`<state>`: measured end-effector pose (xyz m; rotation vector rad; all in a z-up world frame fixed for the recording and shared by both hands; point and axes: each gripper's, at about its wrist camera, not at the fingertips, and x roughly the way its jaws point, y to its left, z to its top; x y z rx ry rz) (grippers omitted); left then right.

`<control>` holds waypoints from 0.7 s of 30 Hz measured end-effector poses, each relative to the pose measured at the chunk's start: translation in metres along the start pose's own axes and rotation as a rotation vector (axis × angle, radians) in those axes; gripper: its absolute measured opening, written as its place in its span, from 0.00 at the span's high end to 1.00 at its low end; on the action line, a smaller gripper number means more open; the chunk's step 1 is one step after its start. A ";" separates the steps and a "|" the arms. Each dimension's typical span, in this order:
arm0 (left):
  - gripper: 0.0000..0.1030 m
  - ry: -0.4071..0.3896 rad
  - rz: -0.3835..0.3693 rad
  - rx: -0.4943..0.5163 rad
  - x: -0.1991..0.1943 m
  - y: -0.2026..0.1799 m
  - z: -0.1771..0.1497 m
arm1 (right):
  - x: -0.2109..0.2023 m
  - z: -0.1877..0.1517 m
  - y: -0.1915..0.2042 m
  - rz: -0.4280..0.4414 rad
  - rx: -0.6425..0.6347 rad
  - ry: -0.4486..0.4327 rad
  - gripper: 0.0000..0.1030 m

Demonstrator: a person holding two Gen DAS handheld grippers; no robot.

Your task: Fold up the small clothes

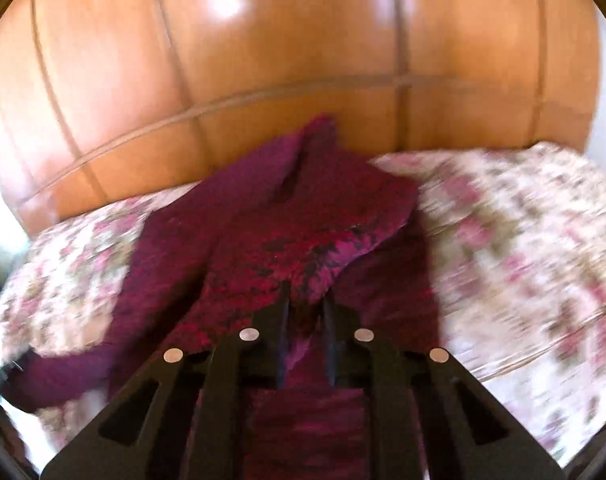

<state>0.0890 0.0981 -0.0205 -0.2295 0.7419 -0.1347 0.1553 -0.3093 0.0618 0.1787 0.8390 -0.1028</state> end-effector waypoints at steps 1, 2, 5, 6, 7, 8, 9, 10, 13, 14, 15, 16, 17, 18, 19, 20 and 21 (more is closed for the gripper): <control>1.00 -0.011 0.028 -0.013 0.005 0.008 0.011 | -0.001 0.005 -0.017 -0.038 0.019 -0.010 0.89; 1.00 -0.014 0.048 -0.023 0.007 0.015 0.020 | -0.001 0.011 -0.034 -0.072 0.037 -0.014 0.89; 1.00 -0.013 0.126 -0.067 0.028 0.040 0.053 | 0.009 0.026 -0.084 -0.210 0.077 -0.008 0.89; 1.00 -0.014 0.163 -0.091 0.039 0.052 0.067 | 0.015 0.031 -0.102 -0.256 0.089 0.005 0.89; 1.00 -0.014 0.192 -0.110 0.047 0.062 0.080 | 0.023 0.034 -0.118 -0.299 0.099 0.018 0.89; 1.00 -0.011 0.224 -0.135 0.057 0.073 0.093 | 0.032 0.037 -0.133 -0.346 0.106 0.036 0.89; 1.00 -0.010 0.249 -0.151 0.063 0.079 0.101 | 0.041 0.040 -0.149 -0.395 0.112 0.056 0.89; 1.00 -0.007 0.279 -0.169 0.073 0.087 0.113 | 0.049 0.042 -0.164 -0.427 0.121 0.072 0.89; 1.00 0.005 0.372 -0.226 0.098 0.109 0.141 | 0.069 0.047 -0.197 -0.506 0.131 0.126 0.88; 1.00 0.010 0.398 -0.245 0.105 0.115 0.149 | 0.076 0.050 -0.203 -0.535 0.124 0.135 0.85; 1.00 0.013 0.438 -0.272 0.112 0.123 0.156 | 0.083 0.053 -0.211 -0.570 0.119 0.144 0.84; 1.00 0.016 0.463 -0.295 0.116 0.129 0.161 | 0.085 0.057 -0.214 -0.591 0.117 0.144 0.83; 1.00 0.020 0.475 -0.314 0.120 0.134 0.165 | 0.087 0.061 -0.218 -0.613 0.116 0.134 0.73; 0.95 0.025 0.479 -0.329 0.122 0.138 0.169 | 0.087 0.065 -0.218 -0.631 0.117 0.126 0.62; 0.74 0.025 0.482 -0.337 0.123 0.140 0.171 | 0.086 0.069 -0.221 -0.654 0.124 0.108 0.40; 0.59 0.017 0.491 -0.344 0.121 0.140 0.171 | 0.083 0.073 -0.222 -0.674 0.128 0.081 0.27; 0.36 -0.010 0.498 -0.347 0.115 0.138 0.171 | 0.078 0.075 -0.223 -0.692 0.127 0.054 0.23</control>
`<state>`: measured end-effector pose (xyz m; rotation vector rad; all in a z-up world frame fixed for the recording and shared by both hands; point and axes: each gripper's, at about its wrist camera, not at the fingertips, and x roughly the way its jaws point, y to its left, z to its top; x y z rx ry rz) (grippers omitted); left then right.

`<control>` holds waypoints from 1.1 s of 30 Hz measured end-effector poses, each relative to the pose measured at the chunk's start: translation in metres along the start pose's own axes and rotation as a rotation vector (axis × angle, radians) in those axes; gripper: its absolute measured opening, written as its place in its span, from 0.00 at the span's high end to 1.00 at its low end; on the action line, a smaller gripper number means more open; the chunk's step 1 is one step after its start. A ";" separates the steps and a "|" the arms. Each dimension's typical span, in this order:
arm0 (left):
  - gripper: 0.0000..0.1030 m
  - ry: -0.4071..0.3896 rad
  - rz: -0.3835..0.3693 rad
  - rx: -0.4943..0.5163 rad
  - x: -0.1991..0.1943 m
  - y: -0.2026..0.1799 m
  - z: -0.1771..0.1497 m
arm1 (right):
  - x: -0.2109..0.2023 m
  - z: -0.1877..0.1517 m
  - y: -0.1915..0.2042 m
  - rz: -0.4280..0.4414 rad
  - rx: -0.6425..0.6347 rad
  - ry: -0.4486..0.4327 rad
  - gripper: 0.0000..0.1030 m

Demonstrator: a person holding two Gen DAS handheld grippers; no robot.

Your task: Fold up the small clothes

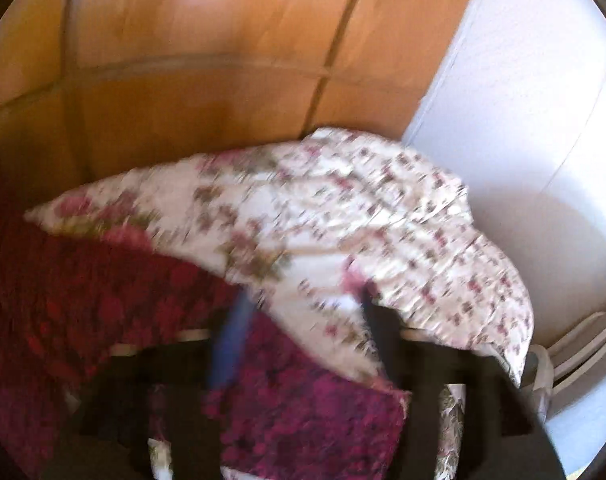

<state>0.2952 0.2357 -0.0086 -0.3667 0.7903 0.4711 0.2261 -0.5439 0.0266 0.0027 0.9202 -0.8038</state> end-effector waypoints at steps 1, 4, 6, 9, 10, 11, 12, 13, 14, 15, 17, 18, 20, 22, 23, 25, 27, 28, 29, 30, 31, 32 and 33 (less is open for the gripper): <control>0.29 -0.043 -0.015 -0.011 -0.009 0.003 -0.002 | -0.009 0.000 -0.004 -0.008 0.008 -0.027 0.18; 0.29 -0.110 -0.112 0.002 -0.042 0.007 -0.022 | -0.042 -0.008 -0.003 0.079 0.019 -0.069 0.14; 0.29 -0.107 -0.253 0.038 -0.066 0.009 -0.051 | -0.072 -0.027 0.000 0.178 0.012 -0.093 0.13; 0.29 0.010 -0.479 0.143 -0.089 0.000 -0.109 | -0.105 -0.067 0.015 0.370 -0.028 -0.044 0.12; 0.29 0.056 -0.527 0.170 -0.092 -0.003 -0.125 | -0.110 -0.077 0.020 0.421 -0.035 -0.018 0.12; 0.29 0.143 -0.600 0.201 -0.092 -0.009 -0.152 | -0.115 -0.091 0.025 0.479 -0.042 0.022 0.13; 0.30 0.204 -0.637 0.215 -0.091 -0.014 -0.168 | -0.117 -0.108 0.032 0.544 -0.051 0.085 0.13; 0.31 0.273 -0.673 0.222 -0.089 -0.019 -0.188 | -0.118 -0.119 0.036 0.578 -0.050 0.124 0.13; 0.31 0.328 -0.702 0.222 -0.087 -0.023 -0.204 | -0.118 -0.133 0.041 0.607 -0.047 0.173 0.15; 0.31 0.386 -0.740 0.218 -0.085 -0.029 -0.222 | -0.117 -0.144 0.045 0.623 -0.049 0.207 0.16; 0.31 0.479 -0.790 0.200 -0.081 -0.039 -0.242 | -0.113 -0.164 0.051 0.651 -0.038 0.277 0.20; 0.31 0.501 -0.810 0.182 -0.081 -0.044 -0.251 | -0.110 -0.172 0.052 0.668 -0.022 0.312 0.20; 0.31 0.477 -0.807 0.178 -0.086 -0.053 -0.256 | -0.105 -0.185 0.053 0.704 0.012 0.361 0.23; 0.49 0.499 -0.848 0.190 -0.089 -0.065 -0.258 | -0.107 -0.189 0.052 0.715 0.021 0.351 0.29; 0.58 0.528 -0.864 0.190 -0.087 -0.070 -0.260 | -0.108 -0.190 0.052 0.731 0.022 0.352 0.40; 0.82 0.537 -0.844 0.231 -0.084 -0.080 -0.264 | -0.112 -0.189 0.057 0.786 0.008 0.362 0.62; 0.86 0.522 -0.836 0.241 -0.085 -0.080 -0.262 | -0.124 -0.185 0.060 0.771 -0.052 0.337 0.74; 0.87 0.512 -0.836 0.235 -0.089 -0.079 -0.260 | -0.131 -0.184 0.061 0.767 -0.074 0.323 0.77; 0.87 0.489 -0.834 0.238 -0.095 -0.076 -0.256 | -0.136 -0.183 0.060 0.765 -0.091 0.308 0.80; 0.88 0.455 -0.831 0.247 -0.101 -0.069 -0.255 | -0.141 -0.180 0.057 0.763 -0.102 0.292 0.81; 0.89 0.430 -0.832 0.254 -0.109 -0.064 -0.252 | -0.149 -0.177 0.052 0.760 -0.117 0.267 0.85; 0.89 0.406 -0.831 0.260 -0.117 -0.057 -0.248 | -0.157 -0.175 0.046 0.761 -0.127 0.249 0.87; 0.89 0.386 -0.832 0.268 -0.126 -0.048 -0.243 | -0.163 -0.174 0.040 0.762 -0.137 0.236 0.87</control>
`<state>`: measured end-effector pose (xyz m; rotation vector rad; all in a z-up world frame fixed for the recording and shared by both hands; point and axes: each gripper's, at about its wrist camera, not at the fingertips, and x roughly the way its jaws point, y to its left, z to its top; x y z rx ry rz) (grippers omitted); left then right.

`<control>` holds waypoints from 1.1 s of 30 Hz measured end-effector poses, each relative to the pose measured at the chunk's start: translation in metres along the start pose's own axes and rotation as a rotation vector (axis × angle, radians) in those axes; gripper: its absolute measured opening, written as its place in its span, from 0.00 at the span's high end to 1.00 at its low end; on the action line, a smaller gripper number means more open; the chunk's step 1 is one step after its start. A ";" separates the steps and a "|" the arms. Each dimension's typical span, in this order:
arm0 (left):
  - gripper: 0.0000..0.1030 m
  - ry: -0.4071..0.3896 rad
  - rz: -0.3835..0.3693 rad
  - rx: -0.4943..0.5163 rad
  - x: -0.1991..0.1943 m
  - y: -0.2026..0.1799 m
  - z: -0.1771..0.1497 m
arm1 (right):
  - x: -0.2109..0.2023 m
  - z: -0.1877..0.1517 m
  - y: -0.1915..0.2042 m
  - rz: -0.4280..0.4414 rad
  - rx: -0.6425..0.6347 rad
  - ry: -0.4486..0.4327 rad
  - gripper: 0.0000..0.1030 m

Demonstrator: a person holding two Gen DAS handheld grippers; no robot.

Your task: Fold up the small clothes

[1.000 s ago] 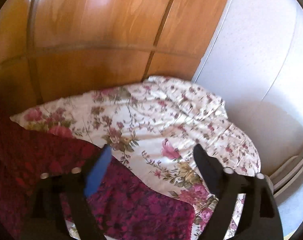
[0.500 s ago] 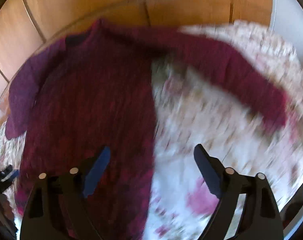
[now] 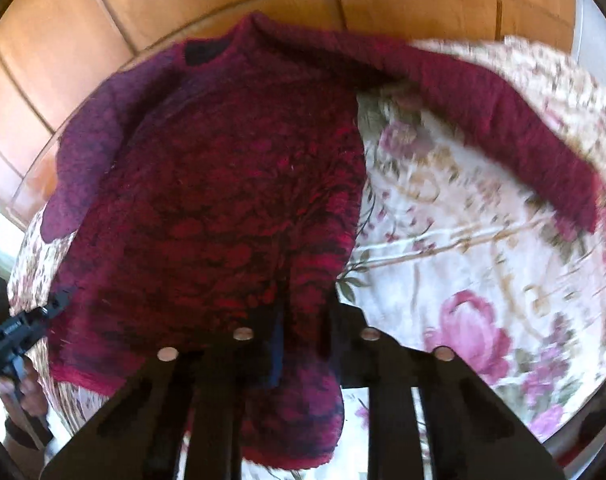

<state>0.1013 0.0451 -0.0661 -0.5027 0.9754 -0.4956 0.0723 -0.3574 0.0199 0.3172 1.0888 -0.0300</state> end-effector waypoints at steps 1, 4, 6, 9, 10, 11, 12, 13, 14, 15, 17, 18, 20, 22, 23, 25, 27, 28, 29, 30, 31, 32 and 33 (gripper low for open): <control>0.89 -0.007 0.000 0.009 -0.012 0.000 -0.003 | -0.007 -0.003 0.000 -0.004 -0.017 -0.004 0.87; 0.89 0.000 0.008 0.045 -0.035 -0.004 -0.020 | -0.024 -0.020 -0.004 -0.012 -0.060 0.008 0.88; 0.89 0.021 0.019 0.065 -0.048 -0.005 -0.035 | -0.031 -0.037 -0.009 -0.015 -0.078 0.026 0.88; 0.89 0.053 0.054 0.073 -0.059 -0.005 -0.067 | -0.033 -0.070 -0.013 -0.016 -0.080 0.063 0.88; 0.89 0.066 0.065 0.072 -0.059 -0.004 -0.073 | -0.031 -0.081 -0.017 -0.015 -0.064 0.080 0.88; 0.89 0.075 0.076 0.062 -0.058 -0.003 -0.079 | -0.030 -0.090 -0.018 -0.017 -0.056 0.090 0.88; 0.88 0.078 0.088 0.040 -0.057 0.001 -0.083 | -0.028 -0.097 -0.021 -0.021 -0.045 0.095 0.88; 0.86 0.084 0.086 0.033 -0.055 0.002 -0.083 | -0.028 -0.099 -0.022 -0.019 -0.037 0.087 0.88; 0.83 0.085 0.093 0.035 -0.052 0.001 -0.081 | -0.028 -0.099 -0.023 -0.016 -0.032 0.083 0.87; 0.78 0.076 0.111 0.022 -0.053 0.002 -0.078 | -0.028 -0.097 -0.023 -0.018 -0.031 0.082 0.85; 0.73 0.059 0.114 0.003 -0.050 0.002 -0.068 | -0.034 -0.091 -0.019 -0.058 -0.050 0.062 0.61; 0.65 0.031 0.125 -0.007 -0.056 0.006 -0.061 | -0.035 -0.088 -0.015 -0.079 -0.060 0.048 0.56; 0.51 -0.038 0.164 -0.041 -0.068 0.019 -0.047 | -0.045 -0.080 -0.007 -0.108 -0.076 0.001 0.41; 0.49 -0.104 0.202 -0.112 -0.082 0.039 -0.028 | -0.048 -0.069 0.005 -0.095 -0.086 -0.029 0.35; 0.49 -0.126 0.214 -0.144 -0.088 0.049 -0.019 | -0.049 -0.065 0.014 -0.089 -0.096 -0.043 0.34; 0.49 -0.179 0.273 -0.215 -0.103 0.076 -0.001 | -0.044 -0.058 0.038 -0.057 -0.128 -0.062 0.30; 0.49 -0.212 0.321 -0.272 -0.114 0.100 0.017 | -0.037 -0.052 0.060 -0.025 -0.159 -0.064 0.29; 0.49 -0.224 0.344 -0.297 -0.117 0.110 0.027 | -0.031 -0.050 0.073 -0.007 -0.177 -0.061 0.27; 0.49 -0.233 0.358 -0.314 -0.122 0.122 0.034 | -0.025 -0.049 0.083 0.010 -0.189 -0.054 0.26; 0.48 -0.248 0.368 -0.327 -0.131 0.139 0.038 | -0.017 -0.048 0.095 0.027 -0.202 -0.043 0.26; 0.41 -0.258 0.373 -0.329 -0.133 0.146 0.049 | -0.009 -0.049 0.105 0.037 -0.220 -0.029 0.26; 0.37 -0.268 0.380 -0.332 -0.134 0.149 0.056 | -0.003 -0.051 0.115 0.040 -0.237 -0.019 0.26; 0.31 -0.282 0.395 -0.348 -0.134 0.159 0.066 | 0.008 -0.048 0.119 0.046 -0.251 -0.009 0.26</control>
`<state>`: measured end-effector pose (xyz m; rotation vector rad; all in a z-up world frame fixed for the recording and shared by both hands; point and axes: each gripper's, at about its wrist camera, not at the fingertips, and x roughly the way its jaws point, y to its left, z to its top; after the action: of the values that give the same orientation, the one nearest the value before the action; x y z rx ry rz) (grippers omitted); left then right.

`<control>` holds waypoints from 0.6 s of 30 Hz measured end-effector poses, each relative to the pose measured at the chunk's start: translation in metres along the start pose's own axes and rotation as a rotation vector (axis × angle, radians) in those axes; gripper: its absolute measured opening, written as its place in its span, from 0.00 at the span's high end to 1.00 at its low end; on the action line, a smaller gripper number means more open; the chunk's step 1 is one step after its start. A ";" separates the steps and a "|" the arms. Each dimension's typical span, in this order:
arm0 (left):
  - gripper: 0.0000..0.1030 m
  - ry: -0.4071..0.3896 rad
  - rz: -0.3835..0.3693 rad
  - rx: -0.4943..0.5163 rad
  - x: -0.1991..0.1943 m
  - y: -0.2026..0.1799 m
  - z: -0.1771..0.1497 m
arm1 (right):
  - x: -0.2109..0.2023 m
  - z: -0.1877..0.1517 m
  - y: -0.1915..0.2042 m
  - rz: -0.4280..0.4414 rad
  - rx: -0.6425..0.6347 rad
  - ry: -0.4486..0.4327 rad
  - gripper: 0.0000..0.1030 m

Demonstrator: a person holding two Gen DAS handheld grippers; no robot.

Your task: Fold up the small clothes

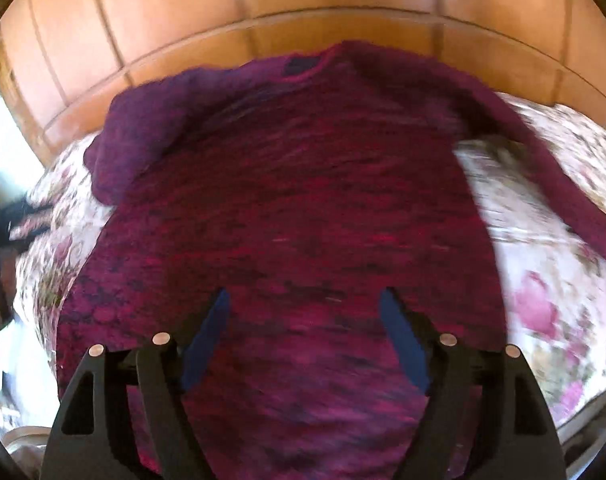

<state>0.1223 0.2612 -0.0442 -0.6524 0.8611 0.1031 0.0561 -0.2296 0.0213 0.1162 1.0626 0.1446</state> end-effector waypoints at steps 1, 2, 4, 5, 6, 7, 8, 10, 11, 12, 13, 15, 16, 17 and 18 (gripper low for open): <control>0.30 -0.006 0.006 -0.021 0.008 0.003 0.006 | 0.007 0.002 0.005 0.011 -0.008 0.010 0.25; 0.30 -0.005 0.002 -0.037 0.015 0.004 0.013 | 0.012 0.004 0.011 0.020 -0.010 0.017 0.24; 0.30 -0.010 0.003 -0.070 0.030 0.005 0.033 | 0.021 0.002 0.020 0.032 -0.008 0.028 0.23; 0.30 -0.007 -0.005 -0.083 0.038 0.005 0.044 | 0.022 0.000 0.024 0.038 -0.007 0.032 0.22; 0.30 -0.003 -0.014 -0.088 0.044 0.004 0.050 | 0.026 0.003 0.027 0.040 -0.006 0.036 0.22; 0.30 -0.001 -0.014 -0.092 0.053 0.002 0.057 | 0.033 0.008 0.027 0.038 -0.003 0.042 0.21; 0.30 -0.003 -0.005 -0.097 0.059 0.001 0.065 | 0.040 0.010 0.030 0.036 0.000 0.045 0.21; 0.30 0.007 0.002 -0.104 0.080 -0.001 0.081 | 0.049 0.018 0.032 0.036 0.007 0.052 0.20; 0.30 0.010 0.010 -0.114 0.087 -0.001 0.086 | 0.052 0.020 0.033 0.035 0.007 0.053 0.20; 0.30 0.019 0.005 -0.125 0.097 -0.003 0.092 | 0.054 0.023 0.033 0.030 0.005 0.055 0.20; 0.31 0.029 -0.001 -0.129 0.105 -0.004 0.096 | 0.059 0.024 0.034 0.025 0.005 0.057 0.20; 0.54 0.036 0.003 -0.112 0.117 -0.010 0.101 | 0.065 0.026 0.035 0.019 0.006 0.063 0.19; 0.79 0.052 0.016 -0.085 0.123 -0.014 0.104 | 0.067 0.027 0.035 0.016 0.005 0.064 0.19; 0.88 0.054 0.035 -0.069 0.129 -0.014 0.107 | 0.069 0.027 0.036 0.013 0.003 0.064 0.18; 0.90 0.039 0.040 -0.058 0.129 -0.015 0.110 | 0.071 0.029 0.036 0.008 0.001 0.064 0.17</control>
<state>0.2861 0.2898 -0.0793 -0.6932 0.9111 0.1524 0.1129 -0.1822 -0.0200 0.1172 1.1267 0.1556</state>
